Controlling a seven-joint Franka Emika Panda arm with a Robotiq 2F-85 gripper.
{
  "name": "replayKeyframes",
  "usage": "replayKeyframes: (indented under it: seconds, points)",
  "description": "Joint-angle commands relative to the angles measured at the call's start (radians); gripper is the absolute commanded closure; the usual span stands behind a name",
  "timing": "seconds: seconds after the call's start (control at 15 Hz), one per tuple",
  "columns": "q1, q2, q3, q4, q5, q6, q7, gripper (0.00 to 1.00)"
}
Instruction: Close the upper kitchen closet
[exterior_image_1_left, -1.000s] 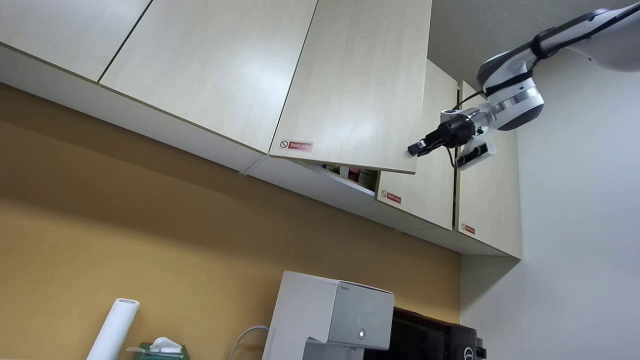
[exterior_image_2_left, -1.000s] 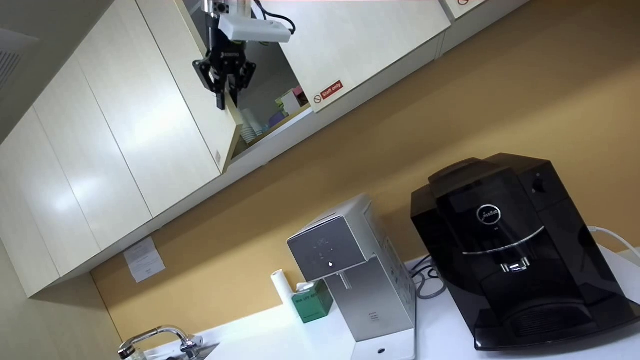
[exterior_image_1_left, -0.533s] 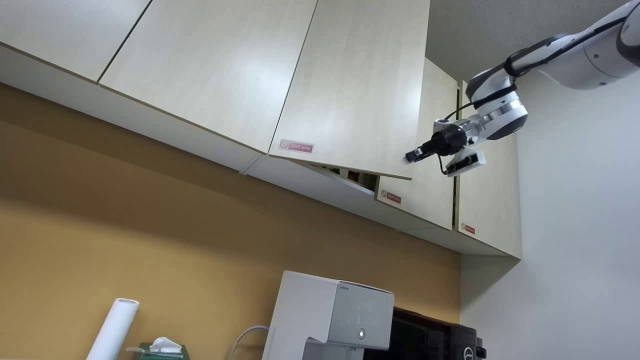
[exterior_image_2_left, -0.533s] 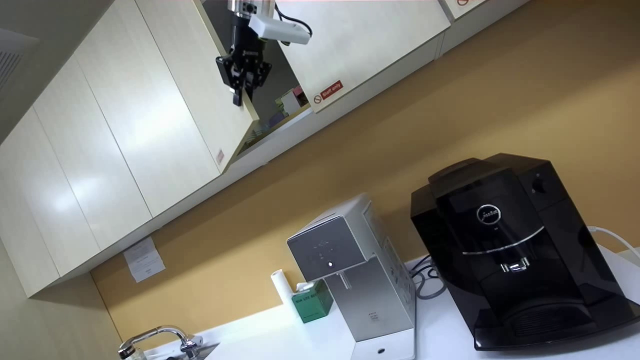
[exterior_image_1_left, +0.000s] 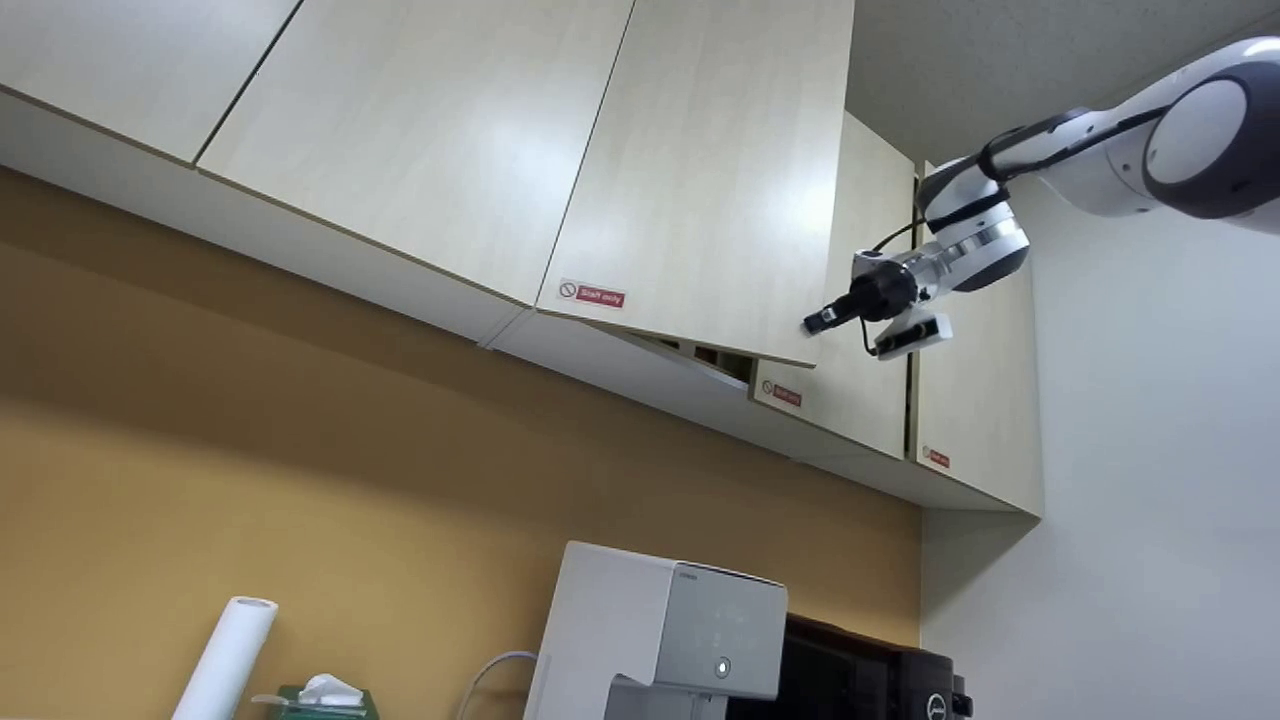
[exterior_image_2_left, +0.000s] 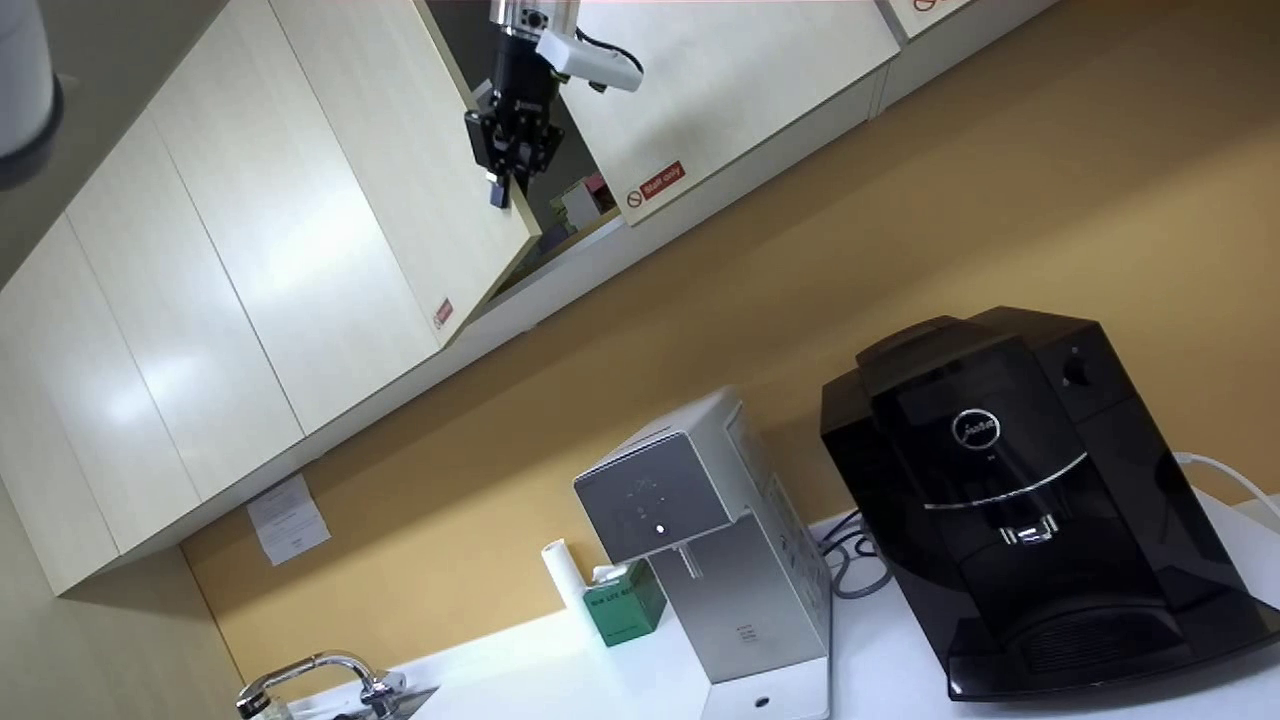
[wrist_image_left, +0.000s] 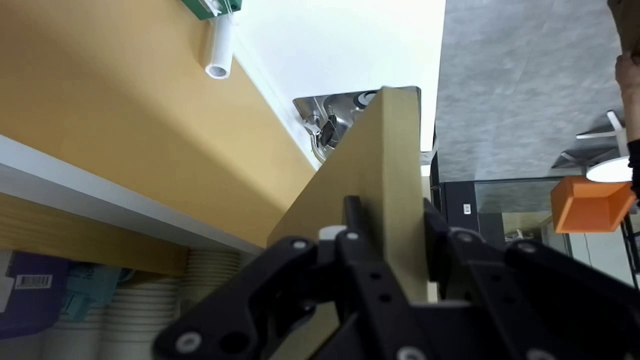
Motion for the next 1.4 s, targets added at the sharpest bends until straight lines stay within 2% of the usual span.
replayKeyframes:
  seconds: [0.0,0.4,0.47,1.0,1.07,1.13,1.33]
  points:
    - [-0.004,0.115,0.097,0.169,0.058,-0.023,0.072,0.93]
    - [-0.053,0.22,0.167,0.294,0.08,-0.006,0.128,0.93]
    - [-0.042,0.225,0.145,0.297,0.096,-0.007,0.129,0.93]
    - [-0.08,0.209,0.127,0.308,0.112,-0.024,0.137,0.93]
    - [-0.084,0.204,0.122,0.303,0.11,-0.019,0.141,0.46]
    - [-0.088,0.201,0.119,0.301,0.11,-0.015,0.144,0.46]
    - [-0.095,0.184,0.108,0.296,0.106,0.013,0.16,0.27]
